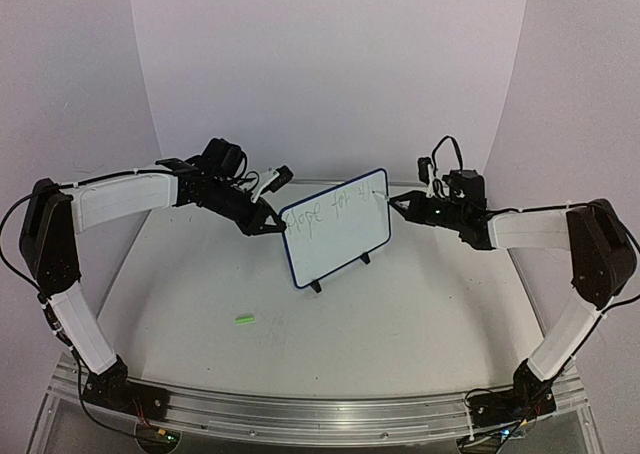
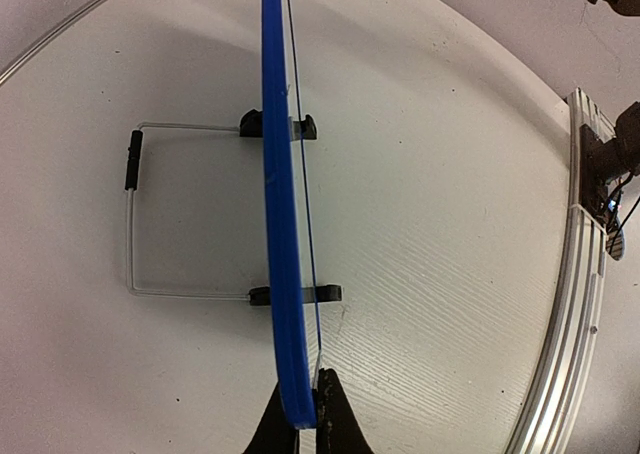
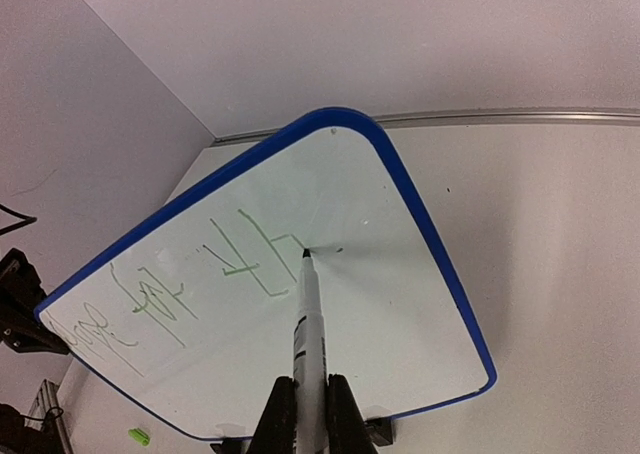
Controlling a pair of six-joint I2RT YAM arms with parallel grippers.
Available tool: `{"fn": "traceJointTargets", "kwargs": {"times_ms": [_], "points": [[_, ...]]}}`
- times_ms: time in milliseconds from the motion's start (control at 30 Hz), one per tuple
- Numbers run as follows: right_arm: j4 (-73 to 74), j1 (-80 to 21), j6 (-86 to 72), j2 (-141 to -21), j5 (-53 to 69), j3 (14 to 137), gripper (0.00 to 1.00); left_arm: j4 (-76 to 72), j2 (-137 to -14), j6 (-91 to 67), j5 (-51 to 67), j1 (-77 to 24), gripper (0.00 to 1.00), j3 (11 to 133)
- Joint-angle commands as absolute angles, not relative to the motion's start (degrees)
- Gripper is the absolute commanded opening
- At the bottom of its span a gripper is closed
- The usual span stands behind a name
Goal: Write a sentence on the whiteboard
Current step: Write on the whiteboard with the whiteboard marker without the cap.
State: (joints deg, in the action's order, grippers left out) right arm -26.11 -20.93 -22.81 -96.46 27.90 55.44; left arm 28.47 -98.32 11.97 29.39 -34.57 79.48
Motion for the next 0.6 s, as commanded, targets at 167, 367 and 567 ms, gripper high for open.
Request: {"fn": "traceJointTargets", "kwargs": {"times_ms": [167,367,567], "points": [[-27.2,-21.1,-23.2,-97.8,27.4,54.1,0.00,32.1,-99.8,13.6,27.0,-34.8,0.00,79.8],[-27.2,-21.2,-23.4,-96.9,27.3,53.5,0.00,32.1,-99.8,13.6,26.8,-34.8,0.00,79.8],[-27.2,-21.2,-23.2,-93.5,26.1,51.8,0.00,32.1,-99.7,13.6,26.8,-34.8,0.00,79.8]]}}
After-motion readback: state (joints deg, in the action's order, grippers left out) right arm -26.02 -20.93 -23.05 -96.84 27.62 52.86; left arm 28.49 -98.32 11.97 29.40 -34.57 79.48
